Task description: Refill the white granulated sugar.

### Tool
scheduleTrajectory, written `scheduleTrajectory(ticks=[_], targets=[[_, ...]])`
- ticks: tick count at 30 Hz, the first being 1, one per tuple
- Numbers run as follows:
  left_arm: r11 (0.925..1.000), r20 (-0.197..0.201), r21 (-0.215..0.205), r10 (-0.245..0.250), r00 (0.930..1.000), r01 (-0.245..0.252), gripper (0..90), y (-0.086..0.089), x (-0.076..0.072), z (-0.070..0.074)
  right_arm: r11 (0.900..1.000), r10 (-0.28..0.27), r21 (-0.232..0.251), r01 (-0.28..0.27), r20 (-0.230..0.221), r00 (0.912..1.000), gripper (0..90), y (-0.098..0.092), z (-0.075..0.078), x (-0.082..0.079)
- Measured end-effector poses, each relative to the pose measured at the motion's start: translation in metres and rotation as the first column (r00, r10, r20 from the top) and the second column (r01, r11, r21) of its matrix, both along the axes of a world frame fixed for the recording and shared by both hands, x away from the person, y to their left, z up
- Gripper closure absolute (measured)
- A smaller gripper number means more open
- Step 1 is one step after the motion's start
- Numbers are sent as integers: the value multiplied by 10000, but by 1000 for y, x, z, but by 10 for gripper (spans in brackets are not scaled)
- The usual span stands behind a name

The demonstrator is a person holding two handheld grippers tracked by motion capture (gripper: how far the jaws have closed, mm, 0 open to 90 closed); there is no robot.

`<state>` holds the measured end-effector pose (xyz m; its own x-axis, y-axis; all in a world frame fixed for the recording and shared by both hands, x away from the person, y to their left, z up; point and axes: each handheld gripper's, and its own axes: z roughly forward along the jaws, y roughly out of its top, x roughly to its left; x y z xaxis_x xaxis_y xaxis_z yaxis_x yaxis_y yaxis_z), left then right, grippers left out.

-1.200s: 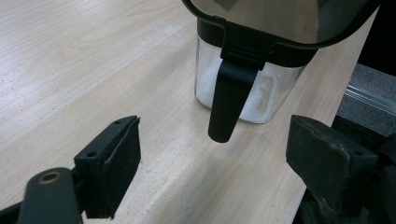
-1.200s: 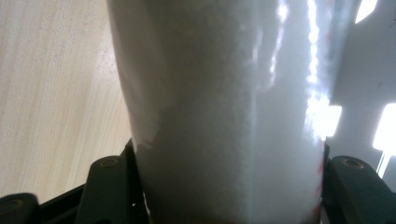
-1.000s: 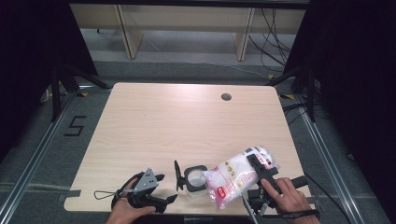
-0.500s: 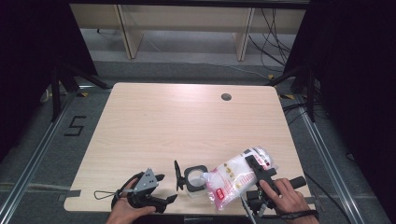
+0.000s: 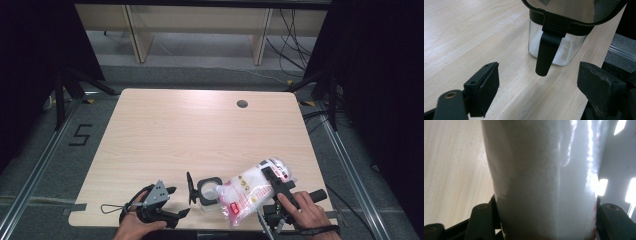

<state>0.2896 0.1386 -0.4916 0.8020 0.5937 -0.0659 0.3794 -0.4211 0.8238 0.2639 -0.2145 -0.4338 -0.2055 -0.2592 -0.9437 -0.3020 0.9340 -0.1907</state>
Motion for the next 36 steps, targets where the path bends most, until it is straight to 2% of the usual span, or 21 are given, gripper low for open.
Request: scheduleTrajectory(ticks=[1, 2, 3, 7, 9, 10, 13, 16, 17, 18, 19, 21, 22, 23, 27, 32, 34, 36], targets=[[9995, -90, -305, 56, 9999, -58, 174, -2, -1, -1, 10000, -8, 13, 8, -62, 10000, 416, 1, -1, 0], [9997, -59, -229, 50, 10000, -52, 174, -1, -1, 0, 9997, 11, -234, -11, -7, 10000, 416, 2, 1, -1], [9999, -54, -158, 25, 10000, -26, 174, -1, 0, 0, 9999, 133, 19, -133, 134, 9998, 417, 1, -1, -1], [9994, -83, -351, 35, 10000, -38, 174, -2, -1, -1, 9992, 373, -161, -369, 252, 9990, 417, 3, 1, 0], [10000, -15, -34, 19, 10000, -19, 174, 0, 0, 0, 9997, 260, -25, -260, 122, 9996, 416, 2, 0, 0], [9997, -65, -239, 45, 10000, -47, 174, -1, -1, 0, 9997, 257, -17, -257, 108, 9996, 416, 2, 0, 0], [9998, -49, -208, 33, 10000, -34, 174, -1, -1, 0, 9992, 352, -200, -347, 219, 9991, 416, 3, 1, 0], [10000, -11, -68, 13, 10000, -13, 174, 0, 0, 0, 9990, 110, -424, -106, 103, 9999, 417, 4, 2, -1], [9995, -83, -323, 57, 9999, -60, 174, -2, -1, -1, 9995, 67, -318, -65, 56, 10000, 417, 3, 1, -1], [9997, -58, -222, 60, 10000, -61, 174, -1, -1, -1, 9995, 57, -322, -55, 54, 10000, 416, 3, 1, -1], [9995, -76, -307, 71, 9999, -73, 174, -2, -1, -1, 9989, 134, -458, -127, 154, 9998, 416, 4, 2, -1], [9997, -52, -257, 40, 10000, -41, 174, -1, -1, -1, 9994, 31, -351, -29, 58, 10000, 417, 3, 0, -2], [9994, -78, -347, 49, 10000, -51, 174, -2, -1, -1, 9988, 149, -471, -141, 158, 9998, 417, 4, 2, -1], [9998, -42, -201, 34, 10000, -35, 174, -1, -1, 0, 9988, 143, -468, -136, 148, 9998, 417, 4, 2, -2], [9997, -61, -235, 23, 10000, -24, 174, -1, -1, -1, 9996, 59, -290, -58, 45, 10000, 417, 3, 1, -2], [9998, -55, -202, -2, 10000, 1, 174, -1, 0, -1, 9991, 313, -298, -305, 281, 9991, 416, 3, 1, 0], [9998, -58, -194, 3, 10000, -4, 174, -1, 0, -1, 10000, 20, -37, -19, 192, 9998, 417, 1, -1, -2], [9998, -43, -217, -9, 10000, 8, 174, -1, 0, -1, 10000, 18, -62, -17, 209, 9998, 417, 1, -1, -2]])
